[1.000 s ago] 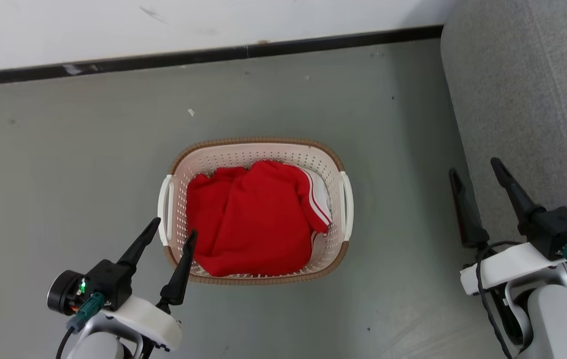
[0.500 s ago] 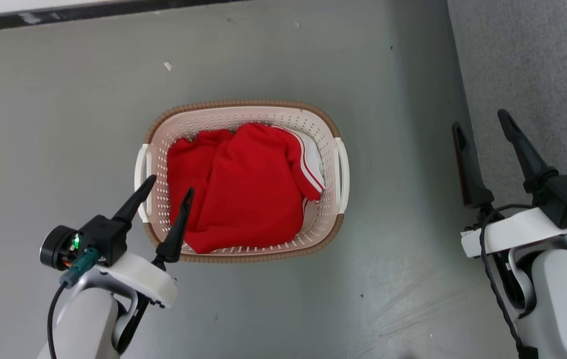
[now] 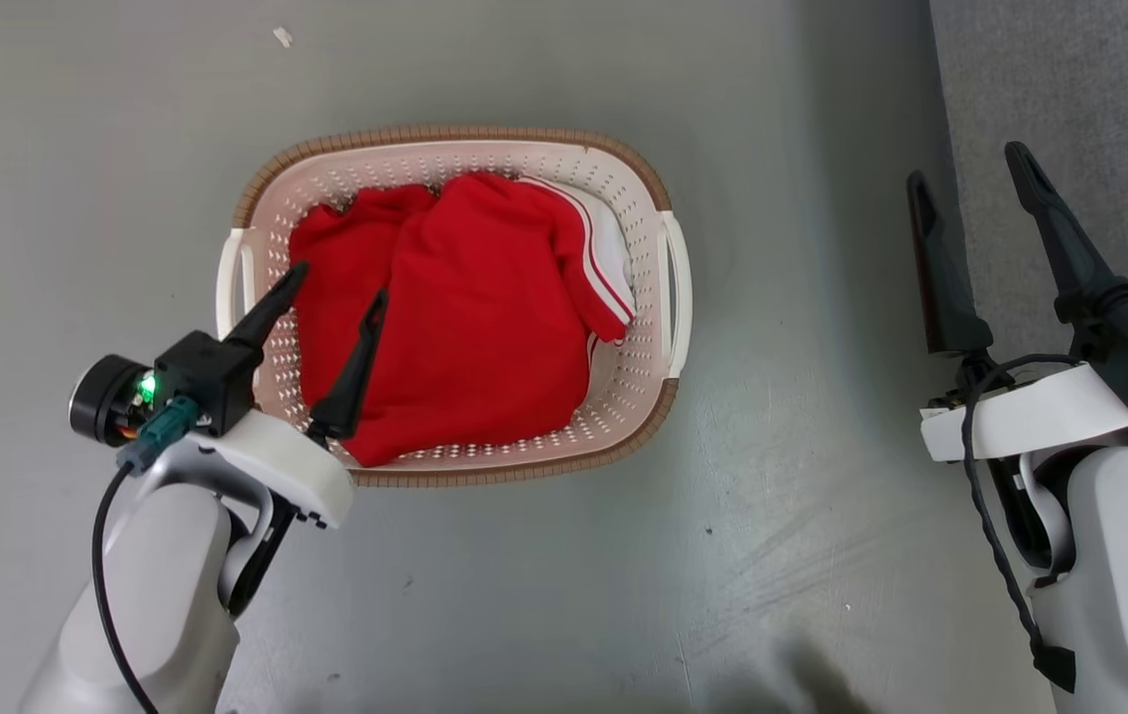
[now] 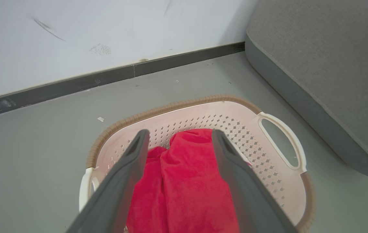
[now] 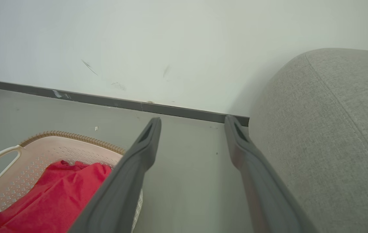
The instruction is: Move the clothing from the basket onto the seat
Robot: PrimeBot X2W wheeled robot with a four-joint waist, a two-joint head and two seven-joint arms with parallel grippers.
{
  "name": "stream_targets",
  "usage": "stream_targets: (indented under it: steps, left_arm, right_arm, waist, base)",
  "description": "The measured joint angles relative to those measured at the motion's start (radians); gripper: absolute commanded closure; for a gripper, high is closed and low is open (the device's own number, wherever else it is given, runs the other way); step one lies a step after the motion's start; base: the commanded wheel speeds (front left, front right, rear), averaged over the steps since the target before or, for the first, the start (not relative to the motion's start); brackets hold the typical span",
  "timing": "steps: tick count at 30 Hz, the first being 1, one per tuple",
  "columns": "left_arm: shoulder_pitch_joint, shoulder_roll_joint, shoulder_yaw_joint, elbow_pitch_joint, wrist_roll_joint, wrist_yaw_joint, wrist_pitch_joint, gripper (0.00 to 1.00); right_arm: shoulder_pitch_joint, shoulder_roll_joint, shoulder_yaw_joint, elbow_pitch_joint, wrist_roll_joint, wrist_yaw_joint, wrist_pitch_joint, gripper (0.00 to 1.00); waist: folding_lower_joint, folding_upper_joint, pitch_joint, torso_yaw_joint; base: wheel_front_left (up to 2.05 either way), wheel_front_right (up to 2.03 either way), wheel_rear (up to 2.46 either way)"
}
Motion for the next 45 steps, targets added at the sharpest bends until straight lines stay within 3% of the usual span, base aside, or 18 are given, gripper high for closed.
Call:
stream_targets:
  steps: [21, 45]
  left_arm:
    - [-0.164, 0.002, -0.047, 0.1, 0.022, 0.002, 0.138, 0.0]
    - [-0.269, -0.004, -0.097, 0.209, 0.109, 0.062, 0.245, 0.0]
  right_arm:
    - [-0.074, -0.001, 0.004, -0.014, 0.023, 0.0, 0.0, 0.0]
    - [-0.101, -0.001, 0.026, -0.015, 0.058, 0.0, 0.0, 0.0]
  waist:
    - [-0.0001, 0.0, 0.138, -0.027]
    - [-0.0001, 0.0, 0.226, -0.085]
  base:
    - [0.0, 0.0, 0.0]
    - [0.0, 0.0, 0.0]
